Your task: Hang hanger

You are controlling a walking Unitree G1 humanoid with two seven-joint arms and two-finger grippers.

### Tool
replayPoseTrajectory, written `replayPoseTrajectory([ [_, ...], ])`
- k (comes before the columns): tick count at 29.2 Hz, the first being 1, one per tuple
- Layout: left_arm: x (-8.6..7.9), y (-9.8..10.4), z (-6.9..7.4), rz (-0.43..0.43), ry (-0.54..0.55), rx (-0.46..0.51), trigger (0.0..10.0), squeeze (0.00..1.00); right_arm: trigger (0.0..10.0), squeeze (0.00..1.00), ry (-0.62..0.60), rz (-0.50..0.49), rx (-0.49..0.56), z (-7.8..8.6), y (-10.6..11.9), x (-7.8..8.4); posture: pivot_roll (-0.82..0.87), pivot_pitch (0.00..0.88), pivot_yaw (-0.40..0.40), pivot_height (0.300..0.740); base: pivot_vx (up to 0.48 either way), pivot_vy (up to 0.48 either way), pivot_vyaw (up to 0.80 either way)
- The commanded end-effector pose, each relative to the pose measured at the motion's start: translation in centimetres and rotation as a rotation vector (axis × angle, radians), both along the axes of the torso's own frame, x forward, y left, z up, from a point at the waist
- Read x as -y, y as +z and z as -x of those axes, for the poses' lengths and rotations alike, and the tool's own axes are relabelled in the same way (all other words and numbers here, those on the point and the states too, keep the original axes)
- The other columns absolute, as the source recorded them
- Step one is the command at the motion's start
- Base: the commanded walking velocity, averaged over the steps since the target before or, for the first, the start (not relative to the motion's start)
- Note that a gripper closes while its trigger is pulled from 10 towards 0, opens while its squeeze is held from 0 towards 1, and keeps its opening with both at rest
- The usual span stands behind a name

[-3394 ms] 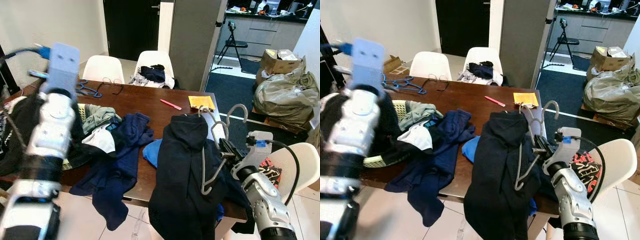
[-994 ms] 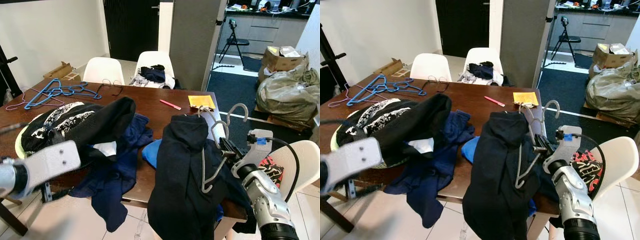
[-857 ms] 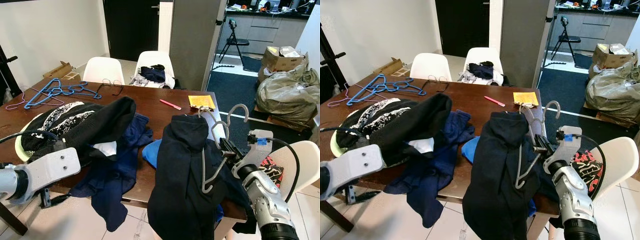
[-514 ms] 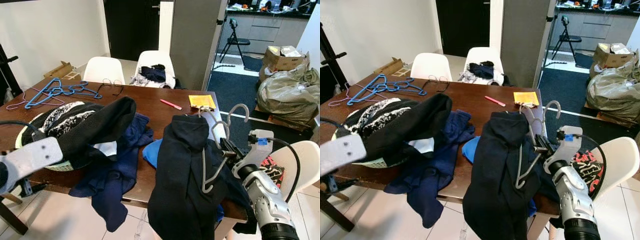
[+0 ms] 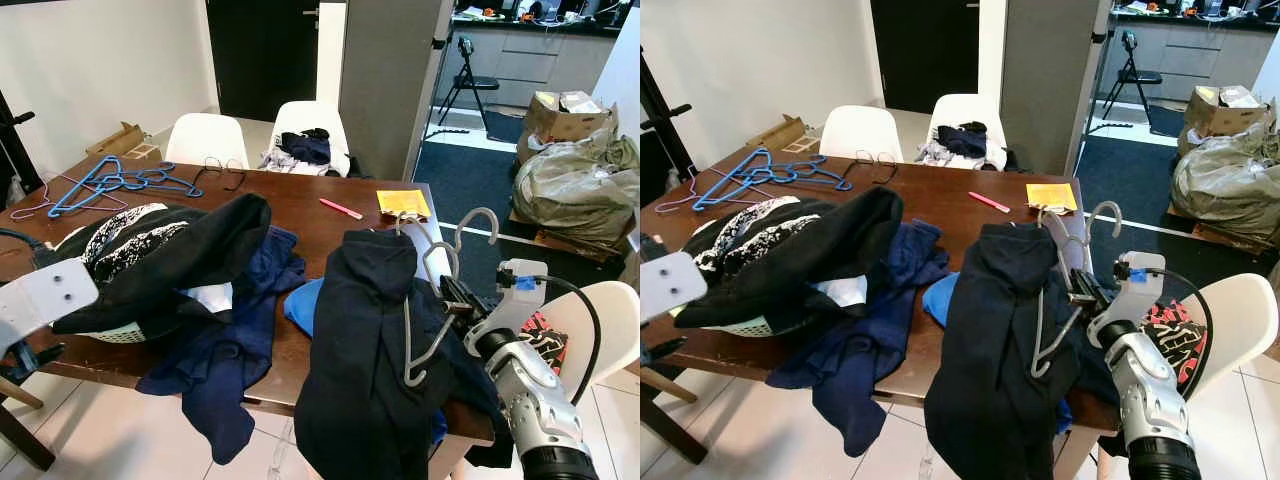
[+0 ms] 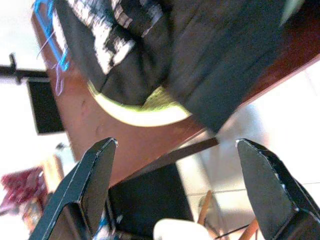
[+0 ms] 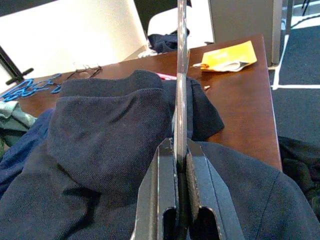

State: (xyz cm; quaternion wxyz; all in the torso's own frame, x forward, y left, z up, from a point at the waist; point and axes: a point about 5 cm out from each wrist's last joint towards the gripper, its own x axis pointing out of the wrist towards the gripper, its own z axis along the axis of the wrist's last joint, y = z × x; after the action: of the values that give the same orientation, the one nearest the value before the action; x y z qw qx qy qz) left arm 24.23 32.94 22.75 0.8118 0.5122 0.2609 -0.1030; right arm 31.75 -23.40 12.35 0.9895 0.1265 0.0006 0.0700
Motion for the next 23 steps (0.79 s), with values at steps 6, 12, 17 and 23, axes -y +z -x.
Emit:
replayPoseTrajectory([
  [6,0.4,-1.2,-1.0,0.028,-0.011,0.016,10.0,0.0,10.0,0.0,0.001,-0.008,-0.029,0.1,-0.4,0.1,-0.01,0.0,-0.051,0.74,0.0,0.0,0.0],
  [12,0.9,-2.2,-1.8,0.054,-0.038,0.029,10.0,0.0,10.0,0.0,-0.002,-0.002,-0.029,0.1,-0.4,0.2,-0.02,0.0,-0.053,0.74,0.0,0.0,0.0],
  [17,1.3,-2.3,-1.9,0.062,-0.054,0.028,10.0,0.0,10.0,0.0,-0.002,-0.001,-0.029,0.2,-0.4,0.2,-0.02,0.0,-0.052,0.74,0.0,0.0,0.0],
  [23,1.7,-2.7,-2.1,0.067,-0.076,0.018,10.0,0.0,10.0,0.0,-0.001,-0.002,-0.028,0.2,-0.4,0.1,-0.02,0.0,-0.051,0.74,0.0,0.0,0.0],
])
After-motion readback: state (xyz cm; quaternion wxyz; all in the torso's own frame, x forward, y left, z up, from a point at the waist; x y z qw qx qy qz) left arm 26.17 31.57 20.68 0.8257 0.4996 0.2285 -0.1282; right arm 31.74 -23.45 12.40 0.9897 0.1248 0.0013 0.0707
